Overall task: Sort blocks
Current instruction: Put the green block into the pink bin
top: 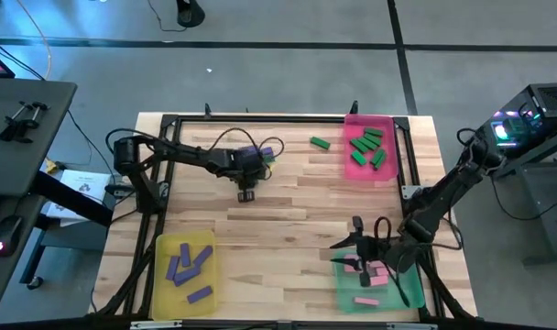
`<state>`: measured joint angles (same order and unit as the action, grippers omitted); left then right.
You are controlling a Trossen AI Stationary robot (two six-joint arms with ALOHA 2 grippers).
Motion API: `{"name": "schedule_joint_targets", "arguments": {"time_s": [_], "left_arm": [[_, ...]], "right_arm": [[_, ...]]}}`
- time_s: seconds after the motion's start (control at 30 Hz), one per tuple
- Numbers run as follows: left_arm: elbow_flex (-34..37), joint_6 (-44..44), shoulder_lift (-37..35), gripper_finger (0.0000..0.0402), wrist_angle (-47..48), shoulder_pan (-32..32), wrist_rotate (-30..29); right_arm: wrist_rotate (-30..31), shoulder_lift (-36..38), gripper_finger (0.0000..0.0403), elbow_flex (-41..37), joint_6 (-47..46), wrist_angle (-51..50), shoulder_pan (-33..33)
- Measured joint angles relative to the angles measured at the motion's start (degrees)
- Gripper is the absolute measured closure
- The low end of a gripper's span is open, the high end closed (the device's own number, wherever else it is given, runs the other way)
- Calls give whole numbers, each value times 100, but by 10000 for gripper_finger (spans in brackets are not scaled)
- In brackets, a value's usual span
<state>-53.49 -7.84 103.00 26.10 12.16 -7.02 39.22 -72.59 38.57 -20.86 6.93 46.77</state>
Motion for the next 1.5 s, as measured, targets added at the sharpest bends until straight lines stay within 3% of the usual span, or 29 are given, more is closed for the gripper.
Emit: {"name": "schedule_joint_targets", "arguments": {"time_s": [0.27,0.6,0.87,1.1,1.33,1.5], "left_arm": [[65,599,-315,339,-806,-820,252],[44,934,-653,339,-4642,-2162,325],[35,364,-660,339,-6945,-2898,226],[33,66,-660,339,-7493,-3132,-44],[33,12,-660,339,-7605,-3152,-192],[30,7,-660,339,-7579,-3169,-360]], "right_arm": [[62,-768,265,-4,-101,251,-149],[578,-1622,260,-7,-403,1008,-699],[413,-1967,186,-7,717,2842,-1081],[27,-2122,165,91,1730,4491,-1281],[160,-2265,167,727,2766,4489,-1330],[493,-2274,209,933,2992,4313,-1332]]}}
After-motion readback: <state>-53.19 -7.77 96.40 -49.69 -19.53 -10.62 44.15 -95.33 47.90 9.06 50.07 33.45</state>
